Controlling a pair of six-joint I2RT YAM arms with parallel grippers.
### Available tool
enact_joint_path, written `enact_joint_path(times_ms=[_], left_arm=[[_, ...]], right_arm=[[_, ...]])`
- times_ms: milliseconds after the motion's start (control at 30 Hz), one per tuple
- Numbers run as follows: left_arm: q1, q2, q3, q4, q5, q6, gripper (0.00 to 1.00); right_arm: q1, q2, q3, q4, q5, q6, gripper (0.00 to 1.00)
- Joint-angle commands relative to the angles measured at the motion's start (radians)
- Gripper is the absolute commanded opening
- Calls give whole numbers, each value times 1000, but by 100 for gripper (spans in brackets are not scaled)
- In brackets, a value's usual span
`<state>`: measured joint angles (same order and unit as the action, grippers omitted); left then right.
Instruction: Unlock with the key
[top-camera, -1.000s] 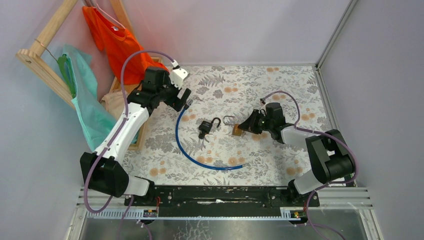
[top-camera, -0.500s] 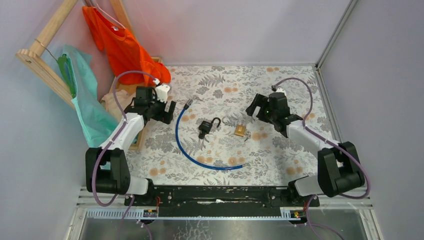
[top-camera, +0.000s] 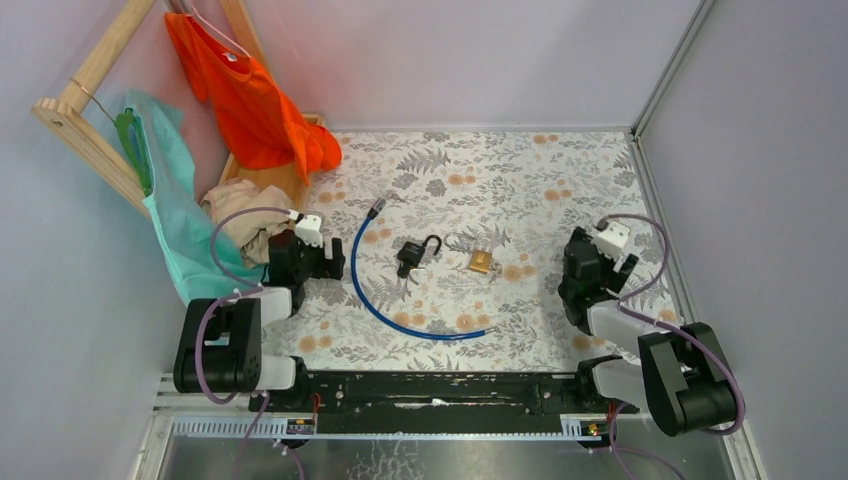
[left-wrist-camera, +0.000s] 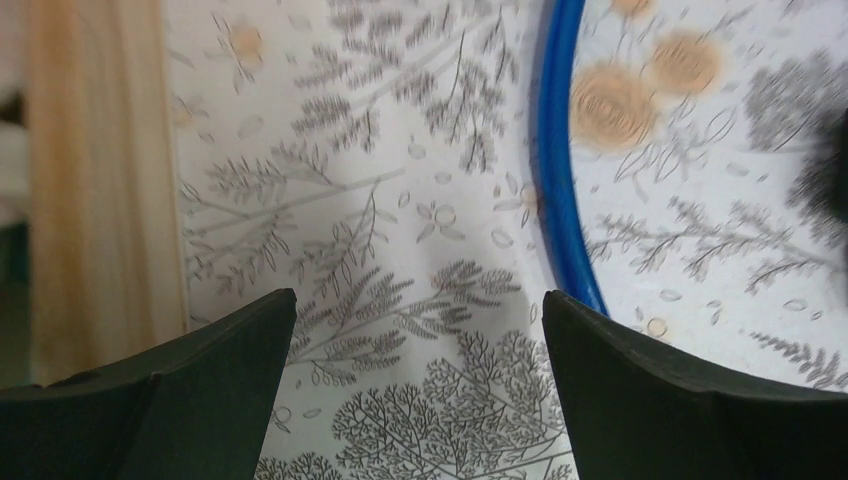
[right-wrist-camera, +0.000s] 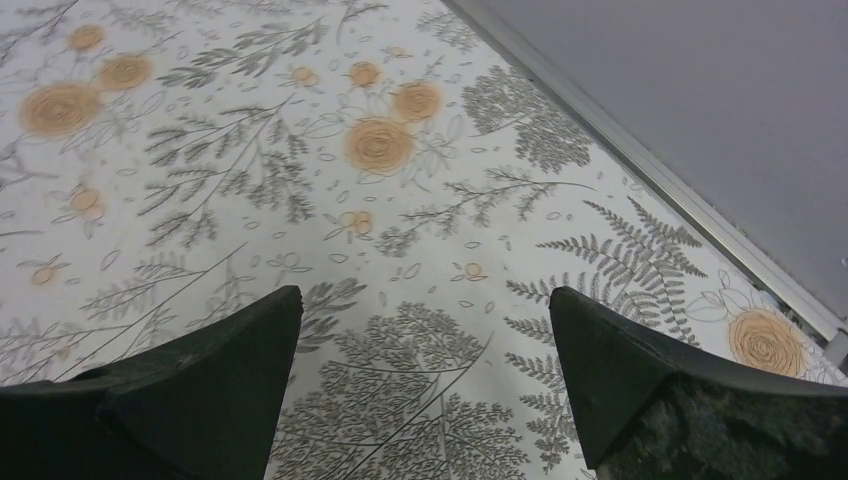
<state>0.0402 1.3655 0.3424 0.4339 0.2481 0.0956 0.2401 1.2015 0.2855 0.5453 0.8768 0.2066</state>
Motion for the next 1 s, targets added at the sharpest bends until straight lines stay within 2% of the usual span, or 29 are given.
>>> enact_joint_path(times_ms=[0, 133, 233, 300, 367, 433, 500, 533, 567, 733, 867, 967], left_arm=[[0, -59, -93, 479, 21, -64, 100], [1, 47, -154, 764, 46, -96, 100], [-2, 164, -195, 958, 50, -108, 100], [-8, 126, -172, 845, 37, -86, 100], [-11, 153, -168, 890, 29, -100, 100], [-12, 145, -119, 780, 2, -99, 100], [-12, 154, -109, 772, -18, -110, 100], [-11, 154, -111, 773, -18, -109, 100], [-10, 154, -112, 781, -17, -116, 100], [-10, 154, -112, 781, -21, -119, 100], [-10, 155, -105, 770, -24, -118, 100], [-10, 156, -104, 771, -27, -118, 100]], right_arm=[[-65, -1, -105, 367, 37, -25, 99], [-104, 126, -77, 476, -51, -19, 99], [-107, 237, -46, 580, -138, -91, 99], [-108, 241, -35, 563, -253, -133, 99], [-113, 260, -37, 587, -350, -166, 99], [-120, 277, -26, 588, -436, -188, 99], [-162, 271, -25, 561, -508, -157, 99], [-181, 277, -55, 605, -567, -158, 99], [-186, 305, -82, 700, -582, -173, 99], [-179, 310, -130, 795, -662, -207, 99], [-185, 307, -79, 693, -657, -195, 99], [-185, 313, -83, 713, -653, -195, 99]])
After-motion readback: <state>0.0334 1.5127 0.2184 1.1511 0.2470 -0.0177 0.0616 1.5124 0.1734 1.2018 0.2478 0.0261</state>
